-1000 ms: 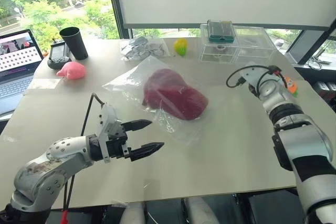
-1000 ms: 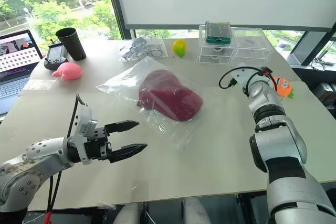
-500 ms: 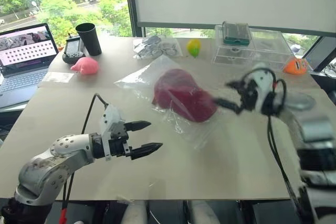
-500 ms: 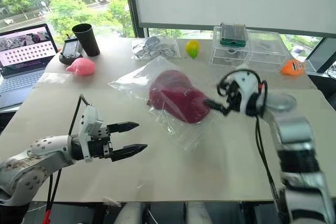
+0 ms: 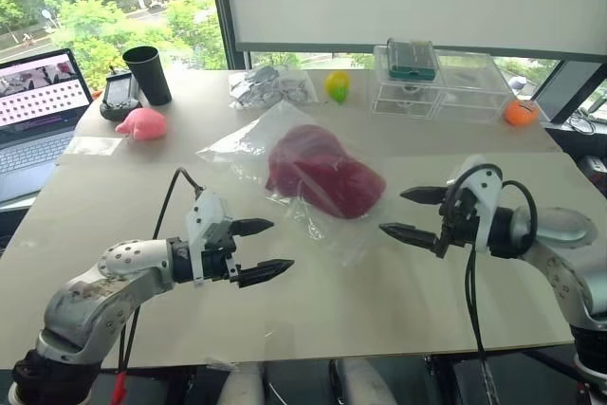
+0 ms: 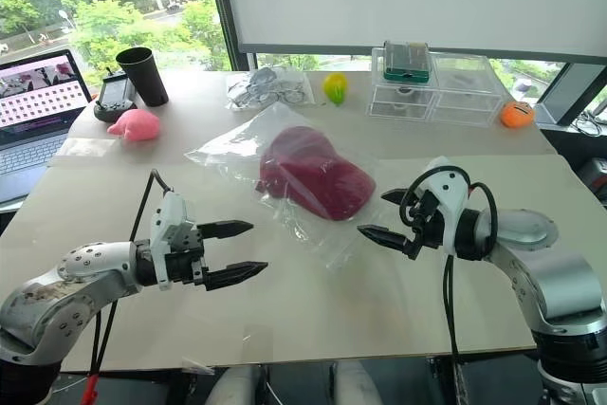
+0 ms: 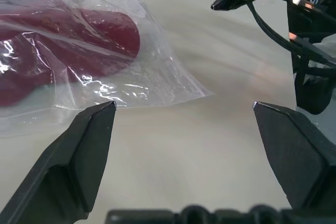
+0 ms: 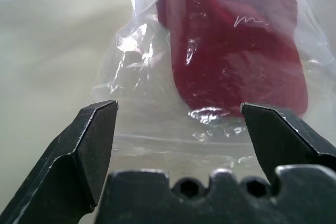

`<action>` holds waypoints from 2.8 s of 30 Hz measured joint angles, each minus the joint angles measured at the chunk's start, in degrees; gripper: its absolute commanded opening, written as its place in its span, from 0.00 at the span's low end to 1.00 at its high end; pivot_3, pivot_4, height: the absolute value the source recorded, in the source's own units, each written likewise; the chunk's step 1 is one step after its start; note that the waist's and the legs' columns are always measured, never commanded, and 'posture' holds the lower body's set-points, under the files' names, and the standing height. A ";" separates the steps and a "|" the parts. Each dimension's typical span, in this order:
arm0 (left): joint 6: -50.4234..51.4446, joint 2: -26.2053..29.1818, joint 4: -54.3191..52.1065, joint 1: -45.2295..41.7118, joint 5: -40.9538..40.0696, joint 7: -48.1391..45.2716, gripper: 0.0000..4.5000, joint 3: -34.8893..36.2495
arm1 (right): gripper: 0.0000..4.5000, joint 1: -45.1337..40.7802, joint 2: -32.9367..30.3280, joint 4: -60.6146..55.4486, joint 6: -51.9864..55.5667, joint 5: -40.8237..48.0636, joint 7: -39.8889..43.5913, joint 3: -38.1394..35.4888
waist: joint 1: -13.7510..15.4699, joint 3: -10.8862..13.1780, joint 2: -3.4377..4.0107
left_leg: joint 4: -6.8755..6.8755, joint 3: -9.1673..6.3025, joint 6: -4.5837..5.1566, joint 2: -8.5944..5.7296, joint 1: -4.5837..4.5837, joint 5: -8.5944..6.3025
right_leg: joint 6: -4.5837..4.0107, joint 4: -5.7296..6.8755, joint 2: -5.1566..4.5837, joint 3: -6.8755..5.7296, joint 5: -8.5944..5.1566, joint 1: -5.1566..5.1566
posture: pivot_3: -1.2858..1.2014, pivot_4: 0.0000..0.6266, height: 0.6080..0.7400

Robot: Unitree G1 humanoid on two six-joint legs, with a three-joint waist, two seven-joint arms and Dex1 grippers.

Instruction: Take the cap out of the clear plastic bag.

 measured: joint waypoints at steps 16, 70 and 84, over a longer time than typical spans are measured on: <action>-4.83 0.75 6.57 -2.60 10.34 -3.28 1.00 -4.27 | 0.99 3.34 -0.22 -1.25 -1.02 -1.61 -1.33 1.76 | -0.15 0.00 -0.01 | 0.00 0.00 0.00 0.00 0.00 0.00 | 0.01 0.01 0.00 0.00 0.00 -0.01 | 0.52 0.24 1.00; 1.10 1.87 8.07 -15.74 1.55 -12.96 1.00 2.13 | 0.99 -15.20 -10.42 31.78 -58.70 -50.86 -5.52 26.79 | -0.26 0.00 -0.01 | 0.15 0.01 0.01 -0.02 0.00 0.02 | 0.11 0.13 -0.01 0.02 0.04 -0.01 | 0.52 0.24 1.00; 2.94 1.53 5.40 -15.63 -1.23 -9.60 1.00 2.70 | 0.99 -28.32 1.45 52.08 -68.85 -66.44 -15.92 31.73 | -2.43 -0.09 -0.28 | 0.12 0.04 -0.01 0.02 0.61 0.03 | -0.04 0.23 0.09 0.17 0.11 0.39 | 0.52 0.24 1.00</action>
